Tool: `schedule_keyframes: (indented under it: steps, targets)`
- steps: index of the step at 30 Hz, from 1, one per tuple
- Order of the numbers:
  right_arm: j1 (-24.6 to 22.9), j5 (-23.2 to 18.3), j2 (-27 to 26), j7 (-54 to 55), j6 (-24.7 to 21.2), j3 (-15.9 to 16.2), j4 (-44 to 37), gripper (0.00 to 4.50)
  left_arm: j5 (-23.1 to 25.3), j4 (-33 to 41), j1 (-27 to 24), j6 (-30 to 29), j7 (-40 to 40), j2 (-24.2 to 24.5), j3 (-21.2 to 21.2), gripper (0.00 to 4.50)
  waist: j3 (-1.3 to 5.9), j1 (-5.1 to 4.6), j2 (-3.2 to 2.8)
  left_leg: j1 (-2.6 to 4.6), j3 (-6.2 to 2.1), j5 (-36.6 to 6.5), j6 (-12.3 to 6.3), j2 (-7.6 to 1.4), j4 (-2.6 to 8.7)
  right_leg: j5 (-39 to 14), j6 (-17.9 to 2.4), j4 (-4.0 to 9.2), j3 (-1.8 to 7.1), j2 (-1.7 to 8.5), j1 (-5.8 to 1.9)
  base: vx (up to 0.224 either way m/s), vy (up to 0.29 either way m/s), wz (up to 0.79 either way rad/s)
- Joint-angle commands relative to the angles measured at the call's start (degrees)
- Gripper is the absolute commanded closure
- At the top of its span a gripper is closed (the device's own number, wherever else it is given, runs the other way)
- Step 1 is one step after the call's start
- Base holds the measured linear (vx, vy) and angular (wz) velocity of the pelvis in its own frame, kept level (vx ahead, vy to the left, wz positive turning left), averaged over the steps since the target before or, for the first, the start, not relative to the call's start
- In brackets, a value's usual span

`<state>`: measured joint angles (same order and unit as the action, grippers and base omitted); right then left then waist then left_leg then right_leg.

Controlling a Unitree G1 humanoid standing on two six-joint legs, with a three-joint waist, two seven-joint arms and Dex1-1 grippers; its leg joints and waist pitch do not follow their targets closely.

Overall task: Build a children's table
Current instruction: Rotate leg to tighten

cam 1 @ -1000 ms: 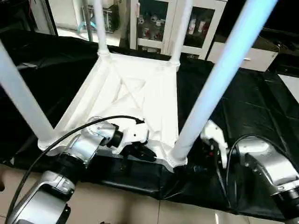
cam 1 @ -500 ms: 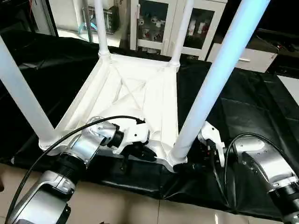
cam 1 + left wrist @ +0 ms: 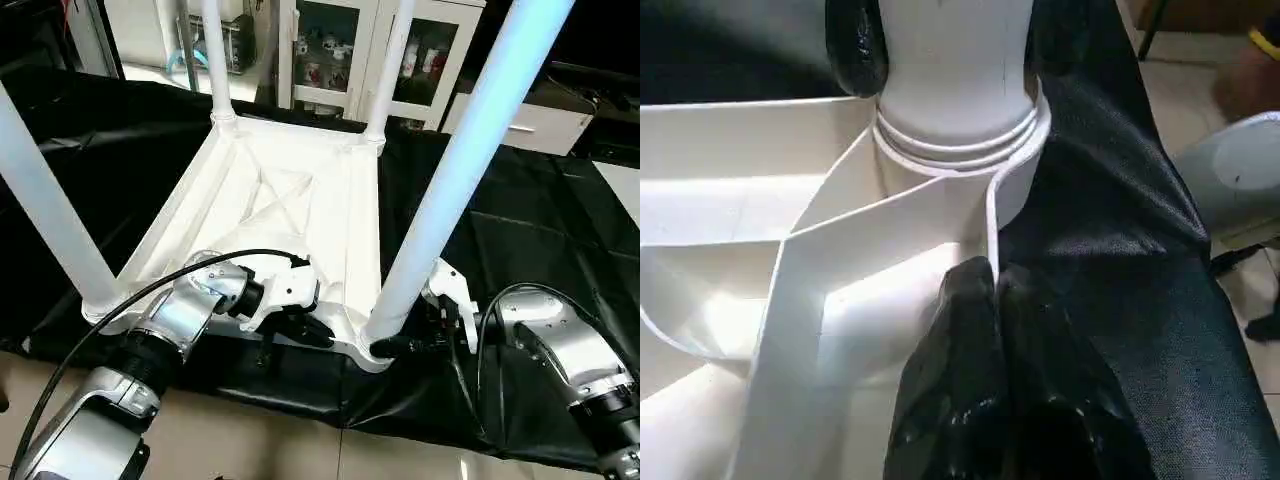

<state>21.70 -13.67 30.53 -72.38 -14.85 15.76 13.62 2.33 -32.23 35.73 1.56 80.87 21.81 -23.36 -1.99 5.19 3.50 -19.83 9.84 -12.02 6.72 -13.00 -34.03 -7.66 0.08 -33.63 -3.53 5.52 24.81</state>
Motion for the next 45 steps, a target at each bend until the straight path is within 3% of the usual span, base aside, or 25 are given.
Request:
schedule_keyframes:
  steps: [1, 7, 11, 12, 16, 18, 19, 20, 21, 22, 23, 24, 25, 26, 27, 28, 29, 30, 32, 33, 36, 37, 39, 42, 45]
  targets:
    - [-0.3, 0.9, 0.0, -1.7, 0.3, 2.0, 0.4, 2.33, 2.0, -1.1, -1.4, -0.6, 0.4, -0.7, -3.0, 4.5, 3.43, -0.32, -0.89, -0.03, 0.88, -11.1, -2.0, 0.08, 4.23, -9.3, -13.8, 2.39, 1.56, 1.42, -3.92, 0.0, 0.0, 0.0]
    - [0.2, 3.7, -2.6, 5.8, 2.0, 0.5, 3.5, 2.48, 2.2, -3.8, -0.4, 0.2, -2.7, -2.1, -2.0, 4.5, 3.17, -0.4, -0.44, -0.22, 0.94, -13.1, -2.0, 0.24, 4.29, -14.1, -12.5, 2.95, 1.57, 1.45, -3.64, 0.0, 0.0, 0.0]
    - [1.2, 3.2, -7.0, 15.2, 0.0, -3.4, 6.8, 2.54, 2.4, -7.5, 1.6, -0.5, -8.7, -4.5, 0.2, 4.5, 1.97, -1.39, -0.45, 1.57, 0.3, -25.3, -0.14, 0.81, 4.28, -38.1, -4.6, 6.13, 0.45, 1.42, -2.11, 0.0, 0.0, 0.0]
    - [1.2, 3.1, -7.1, 15.4, -0.1, -3.5, 6.8, 2.54, 2.4, -7.6, 1.7, -0.5, -8.9, -4.6, 0.2, 4.5, 2.28, -1.76, -0.36, 1.48, -0.23, -25.2, 0.1, 0.96, 4.22, -41.2, -2.3, 6.59, -0.12, 1.7, -2.57, -0.06, -0.011, -0.02]
    - [1.6, 1.8, -11.7, 23.8, -3.8, -7.2, 8.1, 2.55, 2.6, -10.8, 3.8, -1.4, -15.2, -7.7, 1.9, 4.5, 2.35, -3.58, -1.57, 0.78, -1.11, -25.8, -0.05, 0.71, 4.83, -39.0, -1.5, 7.74, -1.65, 1.6, -3.43, -0.07, 0.018, -0.09]
    - [2.4, 3.4, -15.1, 32.4, -4.9, -9.2, 10.5, 2.56, 2.9, -13.5, 5.4, -4.3, -22.0, -11.3, 3.2, 4.5, 2.06, -5.28, -1.7, 0.35, -2.11, -29.8, -0.59, 0.01, 5.61, -36.1, -1.8, 8.21, -3.86, 1.6, -4.85, -0.057, 0.043, -0.12]
    - [2.4, 3.4, -15.1, 32.4, -4.9, -9.2, 10.5, 2.56, 2.9, -13.5, 5.4, -4.3, -22.0, -11.3, 3.2, 4.5, 2.06, -5.28, -1.7, 0.35, -2.11, -29.8, -0.59, 0.01, 5.61, -36.1, -1.8, 8.21, -3.86, 1.6, -4.85, -0.059, 0.057, -0.16]
    - [2.9, 4.1, -16.8, 36.5, -5.3, -10.1, 11.6, 2.56, 3.7, -15.1, 6.4, -5.3, -25.8, -12.7, 3.7, 4.5, 1.64, -6.13, -2.39, 0.59, -2.78, -34.8, -1.1, -0.88, 6.43, -34.6, -0.7, 8.56, -5.61, 1.36, -5.79, -0.059, 0.057, -0.16]
    - [3.6, 4.4, -19.2, 40.9, -5.3, -11.2, 13.0, 2.56, 4.4, -17.0, 7.6, -6.9, -30.7, -14.5, 4.5, 4.5, 1.39, -6.24, -2.68, 0.45, -3.18, -38.1, -1.05, -1.71, 7.36, -32.0, -1.3, 7.53, -6.01, 1.32, -6.55, -0.052, 0.011, -0.06]
    - [3.9, 4.4, -20.4, 43.1, -5.3, -11.8, 13.7, 2.56, 4.7, -18.0, 8.3, -7.8, -33.2, -15.4, 5.1, 4.5, 0.99, -5.41, -3.56, -2.04, -3.89, -44.4, -0.8, -4.32, 10.58, -20.4, -3.8, -0.56, -3.74, 1.89, -9.22, -0.046, -0.051, 0.11]
    - [4.2, 4.4, -21.1, 44.5, -5.3, -12.2, 14.1, 2.56, 4.7, -18.5, 8.7, -8.0, -34.5, -15.8, 5.4, 4.5, 0.47, -3.75, -2.4, -0.81, -2.02, -46.5, -1.56, -4.56, 12.09, -14.2, -4.5, -3.22, -1.48, 1.21, -7.34, -0.046, -0.051, 0.11]
    - [5.5, 4.6, -24.9, 52.2, -4.3, -14.3, 16.3, 2.56, 5.9, -21.0, 10.4, -7.7, -40.2, -17.0, 6.0, 4.5, 0.29, -4.06, 0.35, 4.32, -0.75, -36.8, 0.06, 1.34, 4.31, -42.7, -0.9, 6.87, -1.46, 2.38, -0.62, 0.041, -0.079, 0.21]
    - [6.0, 4.8, -26.0, 54.6, -3.9, -15.0, 17.1, 2.56, 6.3, -21.7, 10.9, -7.6, -42.0, -17.3, 6.1, 4.5, 0.29, -4.06, 0.35, 4.32, -0.75, -36.8, 0.06, 1.34, 4.31, -42.7, -0.9, 6.87, -1.46, 2.38, -0.62, 0.045, -0.072, -0.08]
    - [6.6, 4.9, -27.4, 57.4, -3.5, -15.7, 18.0, 2.56, 7.2, -22.7, 11.5, -7.1, -44.1, -17.5, 5.9, 4.5, 1.82, -4.33, 1.4, 2.58, -0.68, -15.7, -0.15, 3.67, -2.05, -63.7, 3.8, 9.95, -3.19, 5.95, -1.41, 0.045, -0.072, -0.08]
    - [7.4, 5.0, -28.8, 59.3, -3.1, -16.1, 18.8, 2.56, 7.7, -23.6, 12.0, -6.7, -45.7, -17.6, 5.9, 4.5, 2.29, -3.82, -0.61, -2.58, -2.45, -13.6, 0.29, 1.18, 3.23, -50.8, 2.7, 6.7, -3.3, 5.6, -6.45, 0.051, 0.002, -0.45]
    - [7.7, 5.0, -29.4, 59.8, -3.0, -16.1, 19.1, 2.56, 7.7, -24.0, 12.2, -6.5, -46.2, -17.8, 6.1, 4.5, 2.96, -3.78, -1.68, -2.0, -2.99, -14.3, 1.51, 0.4, 4.26, -37.4, 0.4, 6.13, -3.4, 4.65, -6.06, 0.072, 0.044, -0.36]
    - [8.1, 5.3, -29.8, 59.4, -2.7, -15.6, 19.2, 2.56, 7.8, -24.3, 12.3, -6.1, -46.2, -17.7, 5.9, 4.5, 2.96, -3.78, -1.68, -2.0, -2.99, -14.3, 1.51, 0.4, 4.26, -37.4, 0.4, 6.13, -3.4, 4.65, -6.06, 0.072, 0.044, -0.36]
    - [8.4, 5.5, -30.1, 59.0, -2.3, -15.2, 19.2, 2.56, 8.0, -24.5, 12.4, -5.7, -46.2, -17.7, 5.8, 4.5, 2.8, -3.08, -1.62, -1.1, -2.24, -12.4, 1.16, 0.33, 4.69, -23.6, -5.1, 5.48, -2.95, 3.76, -5.11, 0.0, 0.0, 0.0]
    - [8.8, 5.8, -30.4, 58.5, -1.7, -15.1, 18.9, 2.57, 8.7, -25.0, 12.5, -4.4, -45.2, -17.4, 5.2, 4.5, 2.1, -3.35, -1.36, -0.73, -1.56, -16.3, 0.33, 0.58, 4.9, -26.7, -6.7, 5.65, -2.86, 3.2, -4.52, 0.0, 0.0, 0.0]
    - [8.8, 5.7, -30.3, 57.8, -1.1, -15.0, 18.5, 2.57, 9.0, -25.1, 12.5, -3.8, -45.0, -17.2, 4.9, 4.5, 2.08, -3.39, -1.7, -0.41, -1.52, -19.0, 0.02, 0.79, 4.84, -30.4, -5.8, 6.08, -2.83, 3.14, -4.31, 0.0, 0.0, 0.0]
    - [7.9, 4.9, -28.9, 54.8, -0.1, -15.3, 14.8, 2.57, 9.6, -26.2, 12.7, -1.4, -44.2, -16.6, 4.4, 4.5, 2.37, -3.41, -1.47, -0.55, -1.55, -18.4, -0.78, 0.51, 4.98, -28.4, -5.9, 6.07, -2.53, 3.15, -4.39, 0.0, 0.0, 0.0]
    - [7.7, 4.6, -28.6, 54.1, 0.0, -15.3, 14.2, 2.22, 9.7, -26.3, 12.8, -1.1, -44.0, -16.5, 4.3, 4.5, 2.37, -3.41, -1.47, -0.55, -1.55, -18.4, -0.78, 0.51, 4.98, -28.4, -5.9, 6.07, -2.53, 3.15, -4.39, 0.0, 0.0, 0.0]
    - [6.9, 4.0, -27.5, 52.4, 0.4, -15.2, 12.0, 1.87, 9.8, -26.8, 12.9, 0.7, -42.4, -16.0, 3.8, 4.5, 2.72, -2.83, -1.45, -0.41, -1.16, -14.5, -1.58, 0.26, 4.9, -20.8, -8.6, 4.94, -1.81, 3.08, -4.46, 0.0, 0.0, 0.0]
    - [3.9, 2.0, -24.6, 48.8, -1.9, -15.6, 5.3, 1.7, 9.7, -26.0, 12.1, 2.2, -40.2, -14.4, 3.6, 4.5, 2.74, -2.63, -1.08, -0.39, -0.78, -12.4, -2.81, 0.1, 4.83, -17.9, -9.9, 4.43, -1.47, 2.95, -4.66, 0.0, 0.0, 0.0]
    - [0.5, 2.1, -19.0, 43.0, -5.5, -13.1, -1.3, 1.41, 10.2, -26.7, 11.2, 5.7, -37.7, -13.1, 2.7, 4.5, 3.21, -2.39, -0.93, -1.12, -0.8, -4.6, -4.0, 0.27, 4.5, -10.0, -10.7, 3.13, -0.89, 2.59, -5.61, 0.0, 0.0, 0.0]
